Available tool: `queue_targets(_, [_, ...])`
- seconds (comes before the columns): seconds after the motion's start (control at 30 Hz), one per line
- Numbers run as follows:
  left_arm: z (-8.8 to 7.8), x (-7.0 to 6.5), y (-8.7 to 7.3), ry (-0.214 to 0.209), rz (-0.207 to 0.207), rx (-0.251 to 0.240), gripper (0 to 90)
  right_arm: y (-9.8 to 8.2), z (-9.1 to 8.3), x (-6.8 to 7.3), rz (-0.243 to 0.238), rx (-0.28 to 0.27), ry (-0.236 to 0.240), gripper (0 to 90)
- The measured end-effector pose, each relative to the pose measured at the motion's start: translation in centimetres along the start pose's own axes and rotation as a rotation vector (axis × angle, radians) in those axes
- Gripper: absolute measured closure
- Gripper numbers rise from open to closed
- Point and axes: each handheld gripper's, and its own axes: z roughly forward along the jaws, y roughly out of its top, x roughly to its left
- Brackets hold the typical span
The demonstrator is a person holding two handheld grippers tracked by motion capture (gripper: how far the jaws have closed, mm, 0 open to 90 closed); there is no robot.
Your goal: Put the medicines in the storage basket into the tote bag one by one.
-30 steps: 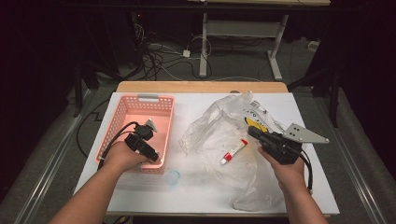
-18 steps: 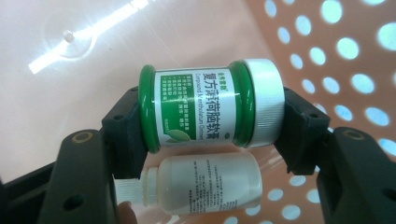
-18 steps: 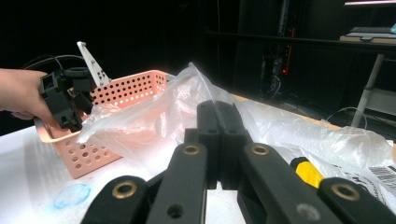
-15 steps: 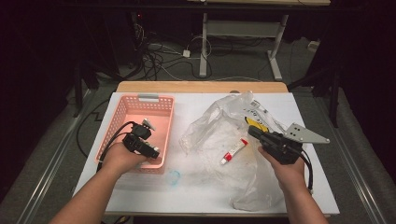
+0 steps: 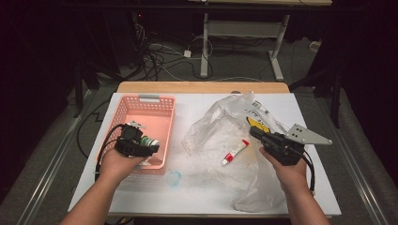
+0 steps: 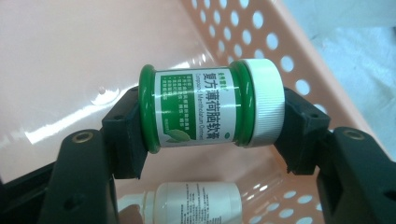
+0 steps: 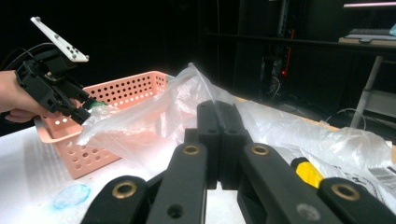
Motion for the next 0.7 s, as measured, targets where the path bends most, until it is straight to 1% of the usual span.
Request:
queue_targets(0.1, [-0.1, -0.4, -0.5, 0.000, 0.001, -0.057, 35.1, 0.1, 0.0, 0.2, -0.007, -0.005, 0.005, 90.0])
queue_targets(0.13, [-0.1, -0.6, -0.7, -0.001, 0.008, -0.072, 35.1, 0.1, 0.1, 0.2, -0.010, -0.005, 0.005, 90.0])
queue_targets(0.2, [-0.2, -1.1, -1.0, 0.022, 0.034, -0.098, 35.1, 0.1, 0.1, 0.3, -0.003, -0.001, 0.004, 90.0])
queue_targets(0.23, [-0.3, -1.3, -1.1, 0.026, 0.039, -0.116, 35.1, 0.1, 0.1, 0.3, -0.003, -0.001, 0.005, 90.0])
queue_targets(0.3, [-0.5, -1.6, -1.5, 0.019, 0.035, -0.152, 35.1, 0.1, 0.1, 0.3, -0.004, 0.001, 0.004, 90.0])
queue_targets(0.33, [-0.5, -1.7, -1.7, 0.025, 0.037, -0.171, 35.1, 0.1, 0.1, 0.3, -0.008, 0.001, 0.005, 90.0])
queue_targets(0.47, [-0.8, -2.0, -2.4, 0.035, 0.050, -0.215, 35.1, 0.1, -0.1, 0.2, -0.007, -0.002, 0.003, 90.0])
queue_targets(0.57, [-1.0, -2.4, -3.0, 0.042, 0.037, -0.257, 35.1, 0.1, 0.0, 0.2, -0.003, -0.003, 0.001, 90.0])
queue_targets(0.6, [-1.0, -2.6, -3.2, 0.048, 0.042, -0.266, 35.1, 0.1, 0.0, 0.2, -0.007, -0.003, 0.002, 90.0])
queue_targets(0.63, [-1.1, -2.8, -3.2, 0.047, 0.054, -0.266, 35.1, 0.1, 0.0, 0.2, -0.006, -0.003, 0.002, 90.0])
queue_targets(0.7, [-1.4, -3.0, -3.3, 0.036, 0.053, -0.287, 35.1, 0.1, 0.0, 0.2, -0.005, -0.002, 0.000, 90.0])
